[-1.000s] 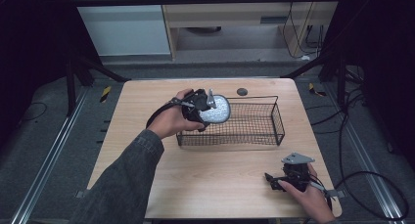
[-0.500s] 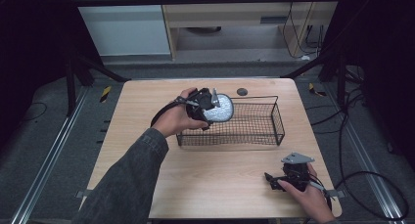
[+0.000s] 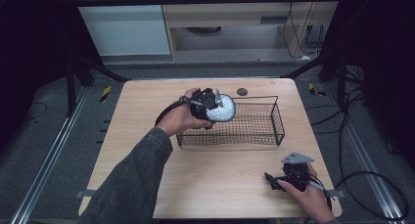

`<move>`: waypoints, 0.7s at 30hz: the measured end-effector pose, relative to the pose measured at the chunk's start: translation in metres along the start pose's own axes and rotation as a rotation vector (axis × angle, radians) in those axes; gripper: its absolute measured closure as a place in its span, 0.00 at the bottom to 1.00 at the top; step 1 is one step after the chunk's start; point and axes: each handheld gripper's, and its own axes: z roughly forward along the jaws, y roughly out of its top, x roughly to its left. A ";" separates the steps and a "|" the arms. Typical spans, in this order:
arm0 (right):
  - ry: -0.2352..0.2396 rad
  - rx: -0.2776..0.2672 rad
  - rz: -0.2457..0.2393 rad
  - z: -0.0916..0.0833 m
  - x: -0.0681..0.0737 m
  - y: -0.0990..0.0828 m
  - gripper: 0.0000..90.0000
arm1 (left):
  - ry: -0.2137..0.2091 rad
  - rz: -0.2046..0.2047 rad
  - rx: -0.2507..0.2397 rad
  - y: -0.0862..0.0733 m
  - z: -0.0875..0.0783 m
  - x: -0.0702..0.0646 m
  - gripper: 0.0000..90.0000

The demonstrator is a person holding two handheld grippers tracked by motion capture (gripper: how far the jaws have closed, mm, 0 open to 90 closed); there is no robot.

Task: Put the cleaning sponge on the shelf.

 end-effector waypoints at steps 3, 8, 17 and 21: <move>0.000 0.000 0.000 0.000 0.000 0.000 0.00 | -0.005 0.000 0.001 0.001 0.005 0.001 0.16; 0.000 0.000 0.000 0.000 0.000 0.000 0.00 | -0.011 0.000 0.005 0.002 0.010 0.000 0.15; 0.000 0.001 0.002 0.000 0.000 0.000 0.00 | -0.014 0.014 0.033 -0.003 0.012 0.001 0.15; 0.000 0.001 0.000 0.000 0.000 0.000 0.00 | -0.019 0.010 0.040 -0.009 0.015 0.001 0.15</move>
